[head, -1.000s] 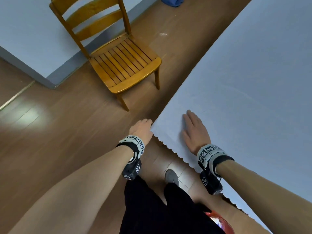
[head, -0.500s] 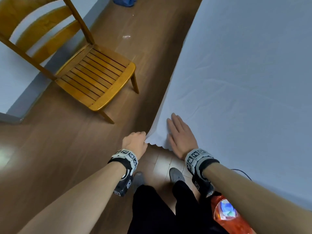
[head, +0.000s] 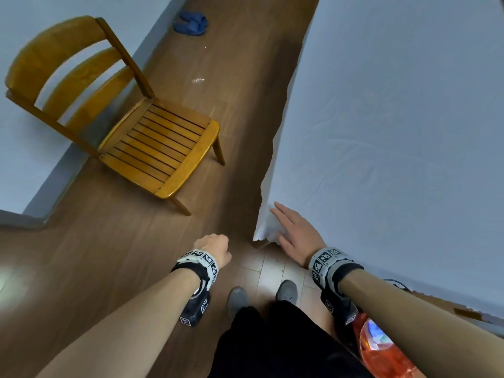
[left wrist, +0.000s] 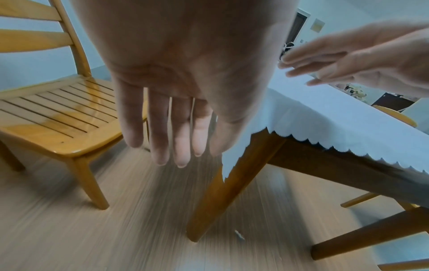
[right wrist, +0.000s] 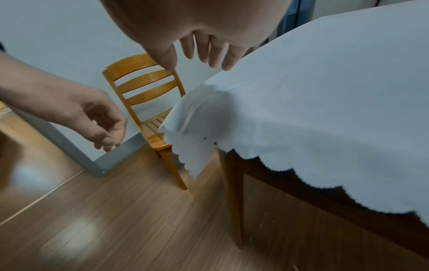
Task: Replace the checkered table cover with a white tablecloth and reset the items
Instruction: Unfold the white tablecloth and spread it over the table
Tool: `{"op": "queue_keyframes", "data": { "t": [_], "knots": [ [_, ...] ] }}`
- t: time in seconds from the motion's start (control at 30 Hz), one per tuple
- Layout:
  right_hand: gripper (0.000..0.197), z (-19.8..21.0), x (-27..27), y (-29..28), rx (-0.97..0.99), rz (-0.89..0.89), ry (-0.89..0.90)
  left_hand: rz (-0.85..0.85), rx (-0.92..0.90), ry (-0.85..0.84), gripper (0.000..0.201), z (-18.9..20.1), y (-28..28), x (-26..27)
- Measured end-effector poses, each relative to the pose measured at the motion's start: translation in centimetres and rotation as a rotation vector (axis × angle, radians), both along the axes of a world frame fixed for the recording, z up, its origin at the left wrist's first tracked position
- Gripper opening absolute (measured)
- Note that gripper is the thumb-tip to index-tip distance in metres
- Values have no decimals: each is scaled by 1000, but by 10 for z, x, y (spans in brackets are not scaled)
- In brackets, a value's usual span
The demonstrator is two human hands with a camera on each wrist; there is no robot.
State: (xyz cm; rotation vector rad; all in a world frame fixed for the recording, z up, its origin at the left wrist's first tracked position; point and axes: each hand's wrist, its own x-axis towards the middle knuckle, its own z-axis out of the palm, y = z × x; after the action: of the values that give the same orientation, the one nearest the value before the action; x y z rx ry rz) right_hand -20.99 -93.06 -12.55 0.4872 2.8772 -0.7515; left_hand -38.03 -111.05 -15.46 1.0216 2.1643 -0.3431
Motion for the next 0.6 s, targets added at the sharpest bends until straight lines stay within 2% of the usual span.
{"op": "queue_keyframes", "data": {
  "t": [0.17,0.33,0.6],
  "knots": [
    [64,15,4,32,15,-153,-70,36,48,42,24,49,18,-24],
    [62,27,-11,69,4,-226,-92,55,121,111,23,96,55,-45],
    [59,42,-64,108,-25,-303,-102,-19,224,181,16,135,122,-97]
  ]
}}
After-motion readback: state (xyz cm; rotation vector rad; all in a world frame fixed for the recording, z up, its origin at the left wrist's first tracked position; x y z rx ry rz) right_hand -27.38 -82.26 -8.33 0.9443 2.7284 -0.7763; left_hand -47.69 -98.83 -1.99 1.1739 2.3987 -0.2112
